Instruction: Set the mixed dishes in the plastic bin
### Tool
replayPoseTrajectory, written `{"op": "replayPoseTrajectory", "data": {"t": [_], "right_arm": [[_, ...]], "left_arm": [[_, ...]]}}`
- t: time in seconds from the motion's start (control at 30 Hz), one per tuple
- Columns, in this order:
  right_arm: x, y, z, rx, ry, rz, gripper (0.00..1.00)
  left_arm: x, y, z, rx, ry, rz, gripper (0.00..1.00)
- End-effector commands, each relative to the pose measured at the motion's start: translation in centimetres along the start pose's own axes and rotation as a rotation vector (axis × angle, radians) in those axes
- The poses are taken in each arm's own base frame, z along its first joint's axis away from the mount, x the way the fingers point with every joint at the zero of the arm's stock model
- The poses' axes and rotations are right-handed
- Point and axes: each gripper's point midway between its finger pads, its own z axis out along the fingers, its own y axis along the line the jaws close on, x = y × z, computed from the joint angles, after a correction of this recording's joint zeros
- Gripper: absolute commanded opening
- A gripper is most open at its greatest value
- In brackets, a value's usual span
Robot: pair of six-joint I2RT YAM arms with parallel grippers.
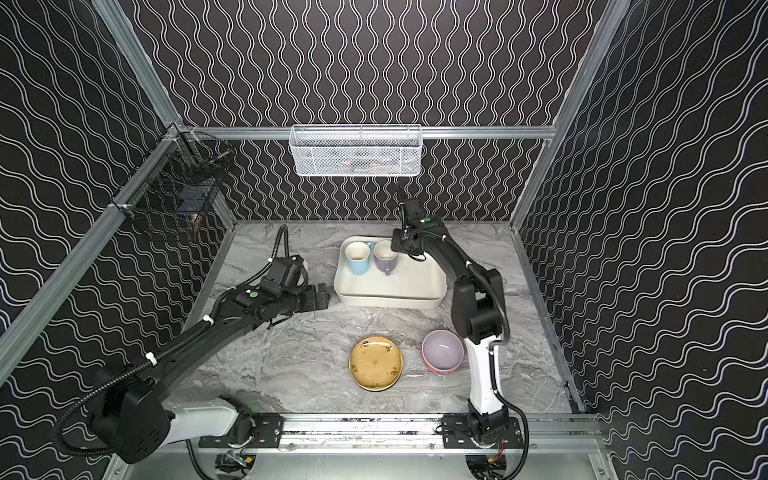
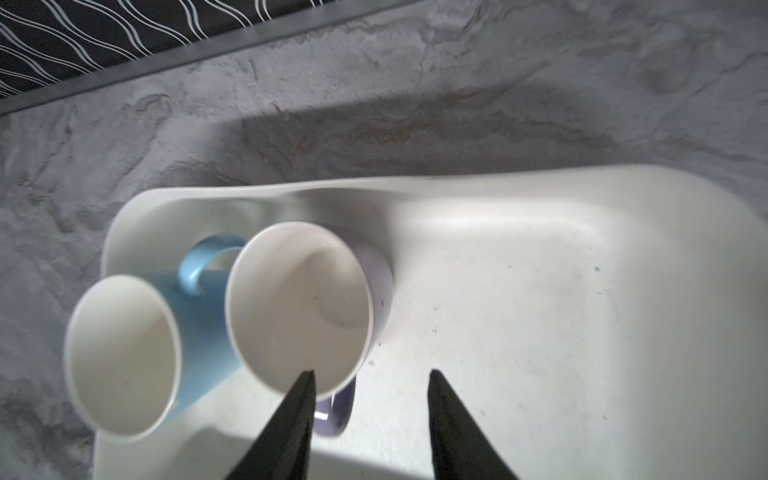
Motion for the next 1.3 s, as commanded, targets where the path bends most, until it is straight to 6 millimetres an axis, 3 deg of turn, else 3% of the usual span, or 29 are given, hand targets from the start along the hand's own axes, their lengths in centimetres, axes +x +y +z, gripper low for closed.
{"op": "replayPoseTrajectory", "data": {"t": [0.0, 0.17, 0.33, 0.53, 0.67, 0.9, 1.07, 1.27], "right_arm": [[0.8, -1.6, -3.0, 0.07, -0.01, -0.007, 0.47], [6.1, -4.7, -7.4, 0.133, 0.045, 0.048, 0.48], [12.9, -8.7, -9.8, 0.209, 0.096, 0.135, 0.48], [18.7, -12.4, -11.7, 0.31, 0.136, 0.232, 0.49], [21.0, -14.5, -12.9, 0.397, 0.148, 0.291, 0.53], [24.1, -16.5, -14.0, 0.456, 0.167, 0.347, 0.55], [25.8, -17.0, -14.3, 0.461, 0.195, 0.372, 0.55], [27.8, -16.1, -13.6, 0.395, 0.238, 0.391, 0.53]], "left_arm": [[0.0, -0.7, -0.1, 0.049, -0.009, -0.008, 0.98], [2.0, -2.6, 0.5, 0.181, 0.037, -0.04, 0.99], [3.8, -5.6, 0.5, 0.232, 0.072, 0.033, 0.99], [6.2, -9.0, 0.6, 0.295, 0.106, 0.1, 0.99], [7.9, -11.1, 0.6, 0.322, 0.13, 0.146, 0.99], [9.2, -12.6, 0.4, 0.324, 0.13, 0.194, 0.99], [9.8, -13.0, 0.5, 0.329, 0.14, 0.21, 0.99], [10.3, -12.5, 0.6, 0.318, 0.143, 0.216, 0.99]]}}
